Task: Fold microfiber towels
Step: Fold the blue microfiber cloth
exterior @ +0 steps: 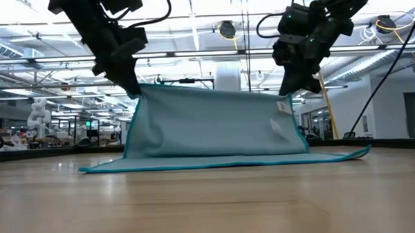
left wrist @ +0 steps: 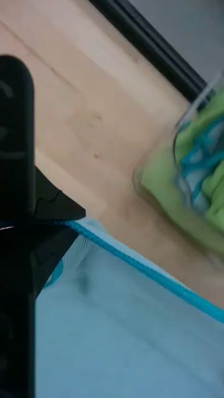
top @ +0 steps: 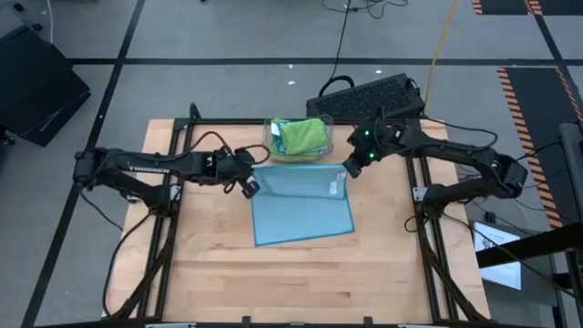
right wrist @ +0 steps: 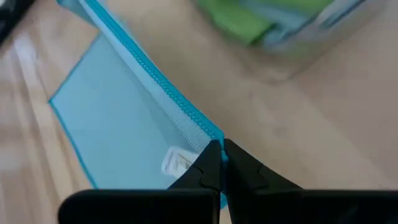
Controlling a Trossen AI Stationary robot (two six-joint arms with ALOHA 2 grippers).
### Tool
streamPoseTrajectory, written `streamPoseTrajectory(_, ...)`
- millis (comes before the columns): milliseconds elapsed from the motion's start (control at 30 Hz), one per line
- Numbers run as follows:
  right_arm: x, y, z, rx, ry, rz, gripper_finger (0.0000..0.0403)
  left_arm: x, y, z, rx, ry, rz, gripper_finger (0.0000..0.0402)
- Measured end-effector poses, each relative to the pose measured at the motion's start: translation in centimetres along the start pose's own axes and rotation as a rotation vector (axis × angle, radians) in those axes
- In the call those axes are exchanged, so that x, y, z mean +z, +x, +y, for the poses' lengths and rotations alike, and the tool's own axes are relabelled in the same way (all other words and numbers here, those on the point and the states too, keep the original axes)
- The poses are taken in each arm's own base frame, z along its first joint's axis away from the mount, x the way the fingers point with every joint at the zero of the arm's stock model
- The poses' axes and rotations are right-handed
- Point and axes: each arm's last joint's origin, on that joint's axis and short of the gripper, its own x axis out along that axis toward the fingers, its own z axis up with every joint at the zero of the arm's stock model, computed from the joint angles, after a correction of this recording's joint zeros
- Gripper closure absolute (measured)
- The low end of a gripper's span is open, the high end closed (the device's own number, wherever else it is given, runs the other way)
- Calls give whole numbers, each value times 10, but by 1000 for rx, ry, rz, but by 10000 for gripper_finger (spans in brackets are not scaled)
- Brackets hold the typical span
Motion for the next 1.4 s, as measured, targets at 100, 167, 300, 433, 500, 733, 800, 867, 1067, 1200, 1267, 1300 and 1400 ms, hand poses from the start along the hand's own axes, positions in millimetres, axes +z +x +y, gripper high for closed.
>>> streamPoseTrajectory(100,5,-8,-4,-3,-1,-60,403,3,-4,5,6,-46,-28,394)
streamPoseTrajectory(167,9,-16,-4,9,-11,-129,403,5,-7,6,-2,-69,-52,398)
streamPoseTrajectory(300,14,-33,-2,21,-26,-237,403,11,-13,7,-28,-114,-112,395)
streamPoseTrajectory(433,9,-40,-1,35,-11,-219,403,10,-17,6,-47,-110,-120,398)
streamPoseTrajectory(500,7,-40,-1,62,-27,-195,403,7,-18,6,-54,-96,-94,398)
streamPoseTrajectory(733,-12,-25,-4,112,-28,-91,403,0,-23,-5,-110,-56,-54,398)
streamPoseTrajectory(800,-18,-20,-6,143,-9,-61,403,-3,-24,-8,-118,-55,-40,395)
streamPoseTrajectory(867,-24,-15,-7,173,10,-34,403,-5,-26,-12,-130,-54,-37,393)
streamPoseTrajectory(1067,-41,-3,-9,204,58,32,403,-20,-21,-24,-208,-49,-36,397)
streamPoseTrajectory(1200,-51,5,-9,255,102,69,403,-36,-13,-28,-220,-83,-3,393)
streamPoseTrajectory(1267,-56,9,-8,276,120,76,403,-42,-11,-29,-220,-94,14,397)
streamPoseTrajectory(1300,-58,12,-7,282,125,80,403,-45,-11,-30,-221,-99,20,398)
streamPoseTrajectory(1400,-64,17,-7,286,140,81,403,-50,-10,-31,-224,-89,31,393)
